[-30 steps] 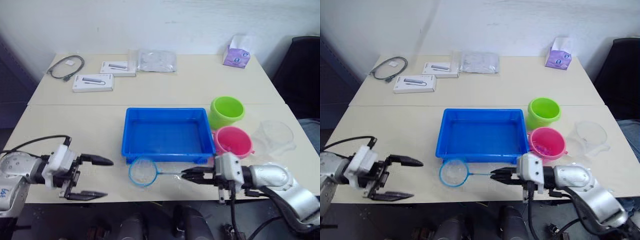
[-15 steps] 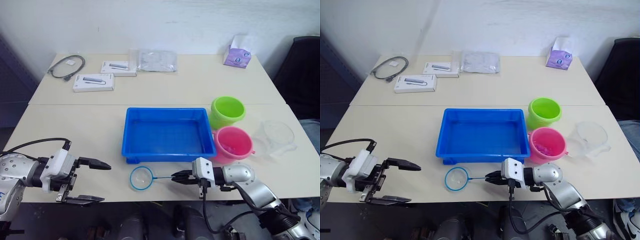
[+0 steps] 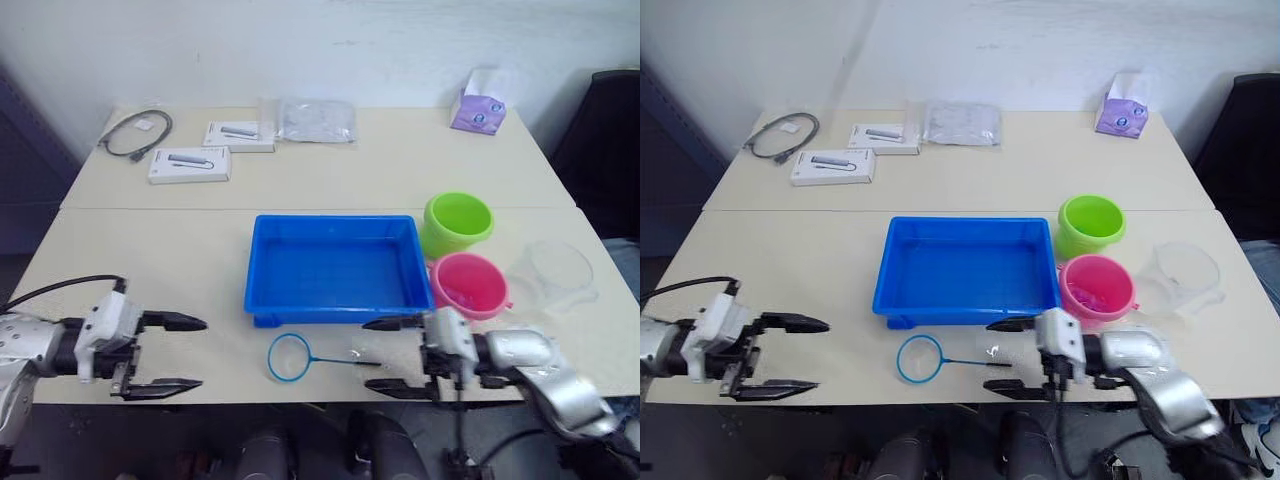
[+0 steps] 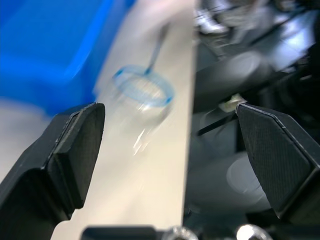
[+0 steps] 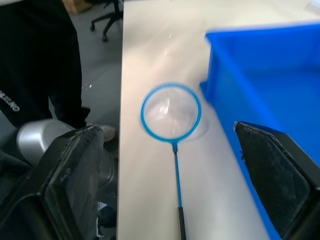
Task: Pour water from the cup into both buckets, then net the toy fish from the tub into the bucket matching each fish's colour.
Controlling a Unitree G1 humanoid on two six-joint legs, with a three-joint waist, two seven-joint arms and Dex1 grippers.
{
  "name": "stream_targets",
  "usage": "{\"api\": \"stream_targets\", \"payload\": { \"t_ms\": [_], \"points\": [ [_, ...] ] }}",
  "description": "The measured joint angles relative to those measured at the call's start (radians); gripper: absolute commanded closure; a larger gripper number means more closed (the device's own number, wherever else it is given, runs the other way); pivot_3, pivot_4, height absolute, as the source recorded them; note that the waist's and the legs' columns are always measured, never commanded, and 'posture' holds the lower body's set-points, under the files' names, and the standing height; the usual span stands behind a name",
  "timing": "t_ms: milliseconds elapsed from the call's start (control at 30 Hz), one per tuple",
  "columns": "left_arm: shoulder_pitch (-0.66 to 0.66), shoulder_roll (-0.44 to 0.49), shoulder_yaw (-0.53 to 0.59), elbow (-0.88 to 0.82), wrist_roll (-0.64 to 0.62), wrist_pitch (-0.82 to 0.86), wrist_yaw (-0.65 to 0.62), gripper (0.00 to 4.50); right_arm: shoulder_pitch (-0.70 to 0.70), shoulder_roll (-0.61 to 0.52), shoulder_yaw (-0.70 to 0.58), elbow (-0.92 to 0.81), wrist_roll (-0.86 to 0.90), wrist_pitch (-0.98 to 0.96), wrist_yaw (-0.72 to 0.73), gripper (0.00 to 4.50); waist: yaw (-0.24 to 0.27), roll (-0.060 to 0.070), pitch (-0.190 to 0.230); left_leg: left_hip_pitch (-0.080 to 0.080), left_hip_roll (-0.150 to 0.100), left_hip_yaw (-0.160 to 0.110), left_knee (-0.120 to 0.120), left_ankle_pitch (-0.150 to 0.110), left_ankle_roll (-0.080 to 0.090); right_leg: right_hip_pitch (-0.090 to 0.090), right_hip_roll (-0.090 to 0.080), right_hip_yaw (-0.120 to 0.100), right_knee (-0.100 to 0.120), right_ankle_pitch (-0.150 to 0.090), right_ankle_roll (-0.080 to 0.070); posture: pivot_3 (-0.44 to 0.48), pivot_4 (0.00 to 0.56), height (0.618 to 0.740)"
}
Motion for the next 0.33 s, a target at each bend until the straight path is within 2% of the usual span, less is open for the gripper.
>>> {"api": "stream_targets", "payload": {
  "t_ms": [133,267,333],
  "points": [
    [0.002,-0.057,0.006,0.083,0.096,-0.115,0.100,0.00,0.107,-0.068,-0.242,-0.039,0.035,0.009,0.011,0.07,0.001,-0.006,-0.002,0.001,0.001,0.000,-0.001,-0.002,0.000,0.001,0.000,0.000,-0.001,0.000,0.000,0.000,0.150,0.740],
    [-0.023,-0.066,0.010,0.177,0.137,-0.187,0.156,0.00,0.206,-0.102,-0.469,0.053,0.041,-0.053,0.103,0.07,0.003,-0.006,-0.002,0.001,0.000,0.000,-0.002,-0.003,0.002,0.002,-0.001,0.000,-0.002,0.000,0.001,0.000,0.150,0.740],
    [-0.031,-0.067,0.013,0.222,0.148,-0.218,0.167,0.00,0.245,-0.119,-0.533,0.124,0.023,-0.080,0.161,0.07,0.002,-0.006,-0.002,0.002,0.000,0.000,-0.002,-0.003,0.002,0.003,-0.001,0.000,-0.003,0.000,0.001,0.000,0.150,0.740]
  ]
}}
